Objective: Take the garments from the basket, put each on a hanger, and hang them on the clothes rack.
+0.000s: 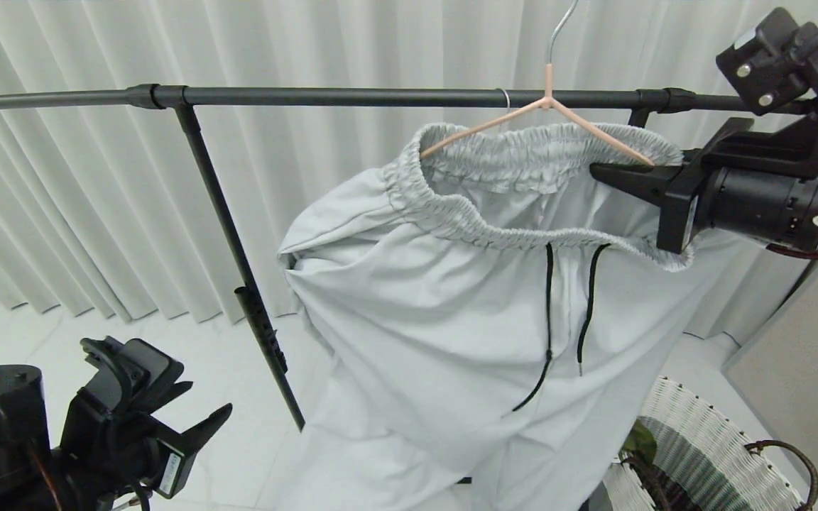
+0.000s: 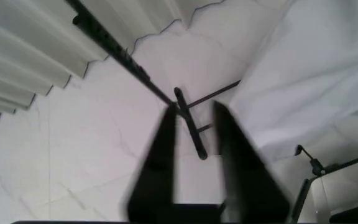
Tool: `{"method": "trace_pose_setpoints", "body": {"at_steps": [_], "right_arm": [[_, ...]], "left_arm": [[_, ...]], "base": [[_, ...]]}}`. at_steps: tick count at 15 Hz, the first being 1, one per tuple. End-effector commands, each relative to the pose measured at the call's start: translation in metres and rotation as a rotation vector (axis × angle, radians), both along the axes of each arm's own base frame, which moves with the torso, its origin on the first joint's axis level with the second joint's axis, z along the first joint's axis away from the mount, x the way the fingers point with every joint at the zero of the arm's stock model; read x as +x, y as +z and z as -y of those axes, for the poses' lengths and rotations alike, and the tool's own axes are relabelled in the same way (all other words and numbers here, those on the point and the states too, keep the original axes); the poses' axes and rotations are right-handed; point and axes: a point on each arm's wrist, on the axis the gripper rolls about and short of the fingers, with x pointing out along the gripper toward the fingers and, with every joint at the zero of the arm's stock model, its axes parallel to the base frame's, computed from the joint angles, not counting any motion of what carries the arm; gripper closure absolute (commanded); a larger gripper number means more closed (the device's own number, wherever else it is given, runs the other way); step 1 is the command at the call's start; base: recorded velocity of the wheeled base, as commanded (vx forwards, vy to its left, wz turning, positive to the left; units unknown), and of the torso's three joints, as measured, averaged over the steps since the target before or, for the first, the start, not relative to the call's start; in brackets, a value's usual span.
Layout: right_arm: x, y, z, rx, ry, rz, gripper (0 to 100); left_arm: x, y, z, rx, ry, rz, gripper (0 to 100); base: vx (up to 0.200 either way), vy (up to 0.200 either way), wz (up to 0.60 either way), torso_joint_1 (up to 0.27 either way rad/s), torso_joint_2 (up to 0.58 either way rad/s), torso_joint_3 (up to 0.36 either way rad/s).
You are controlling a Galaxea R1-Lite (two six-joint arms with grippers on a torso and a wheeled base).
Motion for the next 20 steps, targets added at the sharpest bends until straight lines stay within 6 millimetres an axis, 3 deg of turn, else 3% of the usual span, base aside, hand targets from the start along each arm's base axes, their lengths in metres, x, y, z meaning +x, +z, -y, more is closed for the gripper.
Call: {"method": "trace_pose_setpoints", "body": {"at_steps": [1,6,11,20], "right_arm": [[0.001,-0.001,0.000,-0.006,-0.021,-0.008,100],[-0.001,-0.007,-0.002,-0.042,-0.185,-0.148,100],[0.013,-0.018,-0.015,-0.050,-0.350,-0.284,100],[0.019,-0.021,-0.019,-0.053,-0.360,-0.291,100]], "left_arm": [[-0.004,0.005,0.000,-0.009,-0.005,0.035,0],[-0.019,0.016,-0.004,-0.001,0.039,0.117,0],[-0.029,0.027,-0.006,0.020,0.038,0.202,0],[-0.026,0.032,-0.005,0.026,0.030,0.220,0]], "base": [[0.000,0.000,0.00,0.000,0.00,0.000],[0.000,0.000,0.00,0.000,0.00,0.000],[0.000,0.000,0.00,0.000,0.00,0.000],[0.000,0.178,0.00,0.003,0.01,0.001]]}}
